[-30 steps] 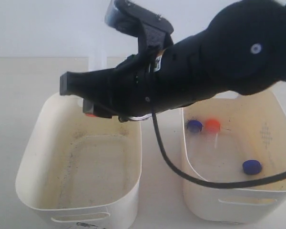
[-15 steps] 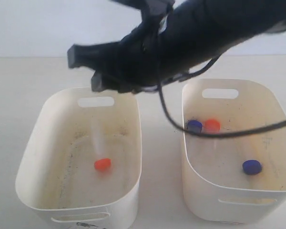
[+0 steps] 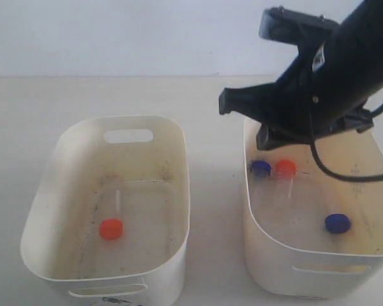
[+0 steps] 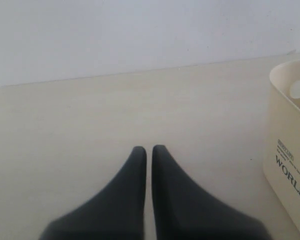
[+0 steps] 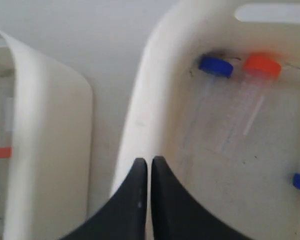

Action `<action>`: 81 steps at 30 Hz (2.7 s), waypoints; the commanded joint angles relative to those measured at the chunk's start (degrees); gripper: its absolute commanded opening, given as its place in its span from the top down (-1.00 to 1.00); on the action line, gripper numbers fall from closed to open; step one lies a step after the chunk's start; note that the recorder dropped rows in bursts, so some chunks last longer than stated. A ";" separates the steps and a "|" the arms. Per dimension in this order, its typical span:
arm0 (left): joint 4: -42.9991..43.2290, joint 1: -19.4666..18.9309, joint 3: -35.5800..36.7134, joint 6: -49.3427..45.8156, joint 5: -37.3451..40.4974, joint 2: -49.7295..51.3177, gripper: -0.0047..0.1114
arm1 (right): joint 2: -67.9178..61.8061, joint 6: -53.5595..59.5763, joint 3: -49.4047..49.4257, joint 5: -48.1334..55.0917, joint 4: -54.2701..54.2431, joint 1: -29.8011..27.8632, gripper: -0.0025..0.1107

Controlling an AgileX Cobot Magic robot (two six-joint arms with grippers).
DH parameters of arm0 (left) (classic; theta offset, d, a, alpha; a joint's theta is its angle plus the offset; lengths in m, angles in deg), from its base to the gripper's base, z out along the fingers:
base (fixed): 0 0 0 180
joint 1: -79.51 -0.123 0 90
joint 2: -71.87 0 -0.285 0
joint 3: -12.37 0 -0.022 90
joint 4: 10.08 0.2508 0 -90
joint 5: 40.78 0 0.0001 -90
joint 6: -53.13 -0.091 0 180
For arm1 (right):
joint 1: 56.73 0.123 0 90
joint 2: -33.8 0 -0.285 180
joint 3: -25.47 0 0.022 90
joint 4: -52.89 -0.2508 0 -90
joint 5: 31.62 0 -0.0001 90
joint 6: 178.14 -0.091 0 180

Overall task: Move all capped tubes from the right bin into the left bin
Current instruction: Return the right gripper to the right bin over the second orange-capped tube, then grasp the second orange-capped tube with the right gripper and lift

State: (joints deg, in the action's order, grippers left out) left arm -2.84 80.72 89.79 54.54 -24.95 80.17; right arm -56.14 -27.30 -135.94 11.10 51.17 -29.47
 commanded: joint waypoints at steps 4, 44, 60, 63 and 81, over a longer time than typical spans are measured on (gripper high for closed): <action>-0.38 -0.06 -0.21 0.66 -0.84 -0.11 0.84 | 0.18 -7.20 5.38 -3.05 8.88 -0.44 0.91; -0.38 -0.06 -0.21 0.66 -0.84 -0.11 0.84 | -15.26 -8.99 5.38 -6.39 8.41 -5.55 0.12; -0.38 -0.06 -0.21 0.66 -0.84 -0.11 0.84 | -19.66 -10.96 5.38 -7.71 8.41 -5.55 -0.28; -0.38 -0.06 -0.21 0.66 -0.84 -0.11 0.84 | -20.57 -10.96 5.38 -8.83 8.55 -5.55 -0.28; -0.38 -0.06 -0.21 0.66 -0.84 -0.11 0.84 | -20.14 -10.68 5.38 -9.34 10.11 -5.55 0.96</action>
State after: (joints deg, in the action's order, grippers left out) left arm -2.84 80.72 89.79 54.54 -24.95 80.17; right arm -78.55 -38.29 -130.64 1.45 61.00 -34.90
